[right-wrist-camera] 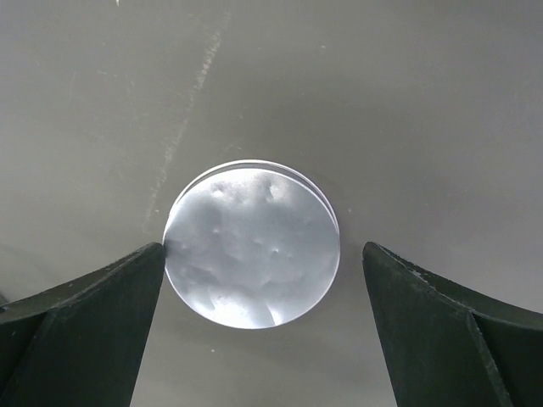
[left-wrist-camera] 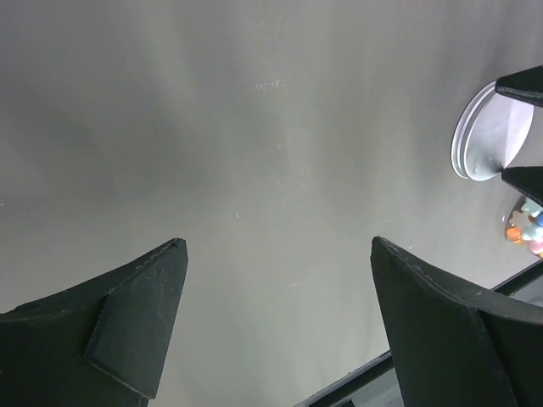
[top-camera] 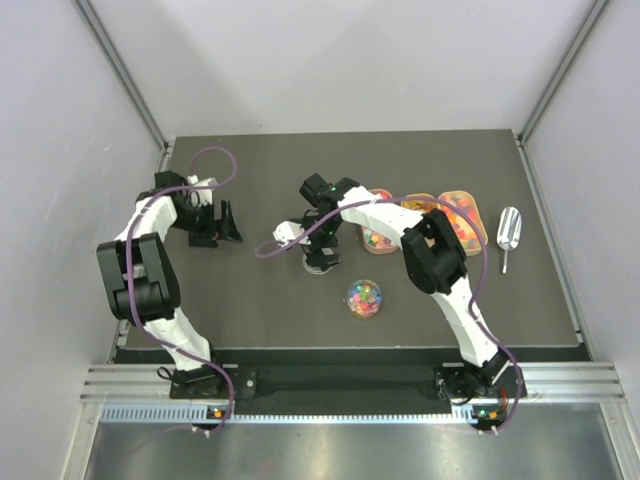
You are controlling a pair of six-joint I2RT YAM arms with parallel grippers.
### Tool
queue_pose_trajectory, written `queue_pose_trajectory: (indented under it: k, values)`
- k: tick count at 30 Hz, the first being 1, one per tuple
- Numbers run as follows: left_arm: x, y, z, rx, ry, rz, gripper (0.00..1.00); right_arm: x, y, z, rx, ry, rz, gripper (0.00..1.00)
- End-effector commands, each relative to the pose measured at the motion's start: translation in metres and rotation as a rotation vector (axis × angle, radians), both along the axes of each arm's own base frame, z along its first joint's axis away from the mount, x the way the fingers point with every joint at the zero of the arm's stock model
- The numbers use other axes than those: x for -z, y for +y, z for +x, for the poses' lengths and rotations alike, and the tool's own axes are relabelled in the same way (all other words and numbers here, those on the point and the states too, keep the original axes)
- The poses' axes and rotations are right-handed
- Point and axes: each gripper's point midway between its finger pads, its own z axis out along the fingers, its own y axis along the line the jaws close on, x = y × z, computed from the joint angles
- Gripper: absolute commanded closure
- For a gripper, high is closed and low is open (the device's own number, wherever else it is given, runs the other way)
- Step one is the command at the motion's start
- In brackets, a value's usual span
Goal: Pack the candies
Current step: Pick up the bottle lid at the center of the board, then close the bottle lid on the packing bottle.
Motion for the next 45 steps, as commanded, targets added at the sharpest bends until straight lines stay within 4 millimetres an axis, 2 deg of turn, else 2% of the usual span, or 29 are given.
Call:
queue_pose_trajectory:
  k: [1, 6, 15, 20, 21, 23, 24, 25, 30, 34, 37, 39, 42, 43, 45]
  values:
    - [-0.007, 0.000, 0.013, 0.012, -0.045, -0.002, 0.07, 0.003, 0.006, -0.007, -0.041, -0.013, 0.004, 0.00]
    - [-0.007, 0.000, 0.016, 0.007, -0.045, -0.011, 0.07, 0.001, 0.001, -0.011, -0.046, -0.009, -0.003, 0.00]
    - [-0.006, -0.001, 0.017, 0.006, -0.042, -0.013, 0.07, 0.006, 0.000, -0.006, -0.039, -0.041, -0.007, 0.00]
    - [-0.006, 0.000, 0.016, 0.005, -0.043, -0.010, 0.07, 0.000, -0.002, -0.002, -0.021, -0.087, 0.009, 0.13]
    - [-0.006, 0.000, 0.017, 0.007, -0.046, -0.012, 0.07, -0.013, 0.002, 0.003, -0.013, -0.127, 0.040, 0.15]
    - [-0.007, 0.001, 0.021, 0.009, -0.060, -0.008, 0.07, -0.019, -0.001, 0.004, 0.008, -0.151, 0.047, 0.16]
    - [-0.007, 0.002, 0.022, 0.010, -0.065, -0.001, 0.07, -0.037, 0.001, 0.008, 0.017, -0.188, 0.078, 0.18]
    - [-0.009, 0.003, 0.024, 0.009, -0.072, -0.001, 0.07, -0.043, -0.001, 0.007, 0.029, -0.196, 0.081, 0.18]
    - [-0.015, 0.002, 0.033, 0.020, -0.115, -0.002, 0.07, -0.091, -0.017, 0.009, 0.070, -0.278, 0.087, 0.20]
    - [-0.018, -0.001, 0.037, 0.027, -0.143, -0.020, 0.07, -0.120, -0.032, 0.006, 0.109, -0.316, 0.070, 0.20]
    - [-0.018, -0.005, 0.036, 0.036, -0.148, -0.039, 0.07, -0.134, -0.048, -0.007, 0.125, -0.283, 0.036, 0.20]
    - [-0.018, -0.006, 0.035, 0.045, -0.153, -0.043, 0.07, -0.134, -0.062, -0.030, 0.117, -0.203, -0.007, 0.20]
    - [-0.020, -0.005, 0.036, 0.053, -0.167, -0.041, 0.07, -0.129, -0.082, -0.061, 0.124, -0.088, -0.059, 0.20]
    - [-0.021, -0.006, 0.036, 0.056, -0.172, -0.040, 0.07, -0.121, -0.090, -0.072, 0.133, -0.045, -0.091, 0.21]
    - [-0.024, -0.006, 0.036, 0.064, -0.182, -0.040, 0.07, -0.120, -0.097, -0.086, 0.137, -0.019, -0.101, 0.21]
